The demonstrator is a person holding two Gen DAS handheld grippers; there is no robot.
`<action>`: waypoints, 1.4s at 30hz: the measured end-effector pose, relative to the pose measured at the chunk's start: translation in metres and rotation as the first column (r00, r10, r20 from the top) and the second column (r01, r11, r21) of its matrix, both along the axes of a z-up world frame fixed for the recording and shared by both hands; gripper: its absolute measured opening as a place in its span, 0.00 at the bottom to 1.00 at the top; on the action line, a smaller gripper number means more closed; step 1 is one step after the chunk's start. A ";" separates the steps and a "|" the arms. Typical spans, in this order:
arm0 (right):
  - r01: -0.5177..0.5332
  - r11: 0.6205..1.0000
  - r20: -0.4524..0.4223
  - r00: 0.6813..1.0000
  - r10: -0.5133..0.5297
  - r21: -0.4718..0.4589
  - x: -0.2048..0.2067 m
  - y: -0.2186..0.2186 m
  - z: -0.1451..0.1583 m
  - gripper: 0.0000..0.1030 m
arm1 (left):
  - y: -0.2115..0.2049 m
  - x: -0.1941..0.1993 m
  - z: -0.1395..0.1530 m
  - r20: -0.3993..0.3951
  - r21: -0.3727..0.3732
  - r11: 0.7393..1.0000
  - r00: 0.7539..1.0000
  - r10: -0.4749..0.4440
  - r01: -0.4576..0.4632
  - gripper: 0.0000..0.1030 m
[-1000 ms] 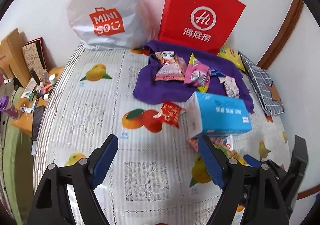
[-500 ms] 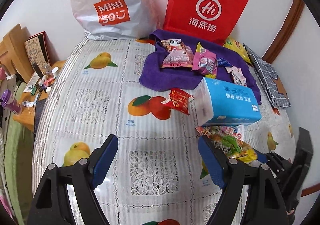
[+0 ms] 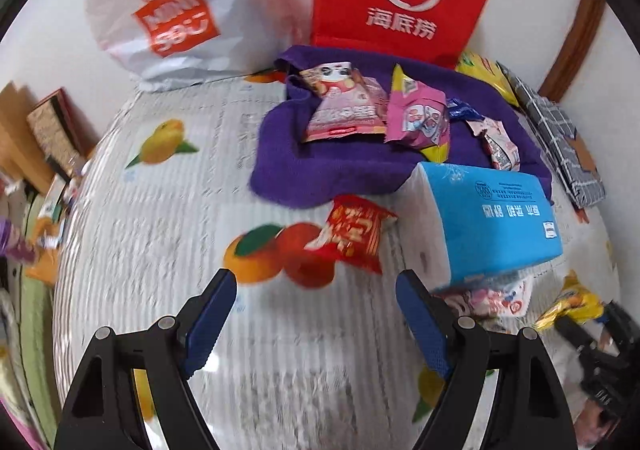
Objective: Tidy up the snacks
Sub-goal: 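Grasp the yellow chip bag with the right tool while the left grasps the red candy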
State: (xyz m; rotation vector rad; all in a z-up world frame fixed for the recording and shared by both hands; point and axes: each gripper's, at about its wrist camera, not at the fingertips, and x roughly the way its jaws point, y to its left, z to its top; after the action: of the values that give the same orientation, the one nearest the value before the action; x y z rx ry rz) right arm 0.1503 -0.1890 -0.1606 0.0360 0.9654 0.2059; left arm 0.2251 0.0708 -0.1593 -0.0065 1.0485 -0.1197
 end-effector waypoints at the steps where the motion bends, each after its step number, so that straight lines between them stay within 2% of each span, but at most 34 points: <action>1: 0.009 1.000 0.003 1.000 -0.009 -0.002 0.002 -0.004 0.000 0.55 | -0.002 0.004 -0.002 -0.002 0.006 1.000 1.000 -0.010 0.010 0.79; 7: 0.081 0.997 -0.003 0.997 -0.081 0.017 0.016 -0.031 -0.003 0.55 | -0.010 0.029 -0.019 -0.031 0.029 0.999 0.999 -0.041 0.041 0.78; 15: 0.094 0.996 -0.017 0.995 -0.094 -0.001 0.030 -0.039 -0.010 0.55 | -0.020 0.049 -0.033 -0.045 0.047 0.996 0.996 -0.073 0.075 0.77; 18: 0.094 0.996 -0.020 0.995 -0.094 0.000 0.032 -0.040 -0.013 0.55 | -0.018 0.053 -0.037 -0.055 0.004 0.997 0.996 -0.074 0.074 0.71; 23: 0.096 0.995 -0.025 0.995 -0.096 0.003 0.034 -0.039 -0.019 0.55 | -0.017 0.051 -0.041 -0.074 -0.056 0.994 0.993 -0.095 0.091 0.47; 25: 0.104 0.995 -0.032 0.994 -0.103 0.004 0.034 -0.040 -0.023 0.55 | -0.017 0.048 -0.040 -0.072 -0.058 0.994 0.993 -0.097 0.093 0.39; 28: 0.118 0.993 -0.031 0.993 -0.118 0.010 0.033 -0.041 -0.027 0.55 | -0.016 0.039 -0.040 -0.076 -0.038 0.994 0.992 -0.103 0.100 0.39; 32: 0.122 0.992 -0.023 0.992 -0.121 0.019 0.029 -0.042 -0.028 0.55 | -0.013 0.028 -0.043 -0.075 -0.050 0.995 0.993 -0.093 0.089 0.41; 33: 0.122 0.992 -0.020 0.992 -0.122 0.019 0.028 -0.042 -0.028 0.55 | -0.014 0.028 -0.043 -0.072 -0.049 0.995 0.993 -0.092 0.089 0.43; 35: 0.122 0.992 -0.012 0.992 -0.122 0.016 0.028 -0.042 -0.029 0.56 | -0.018 0.028 -0.044 -0.062 -0.040 0.995 0.994 -0.094 0.092 0.53; 36: 0.124 0.992 -0.011 0.992 -0.124 0.016 0.028 -0.041 -0.029 0.57 | -0.021 0.027 -0.044 -0.057 -0.025 0.996 0.994 -0.091 0.090 0.54; 37: 0.128 0.992 -0.009 0.992 -0.128 0.019 0.028 -0.042 -0.030 0.57 | -0.023 0.027 -0.045 -0.048 -0.012 0.996 0.995 -0.087 0.086 0.54; 40: 0.137 0.990 -0.007 0.991 -0.137 0.029 0.028 -0.044 -0.030 0.57 | -0.025 0.022 -0.045 -0.010 0.036 0.998 0.999 -0.048 0.048 0.39; 42: 0.145 0.989 0.005 0.989 -0.145 0.028 0.027 -0.045 -0.031 0.58 | -0.022 0.016 -0.044 -0.007 0.009 0.999 0.999 -0.047 0.047 0.39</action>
State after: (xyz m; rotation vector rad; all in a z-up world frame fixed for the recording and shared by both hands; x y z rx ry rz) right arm 0.1778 -0.2337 -0.1916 0.1306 0.9485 0.0855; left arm 0.2413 0.0492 -0.2037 0.0267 1.0562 -0.1577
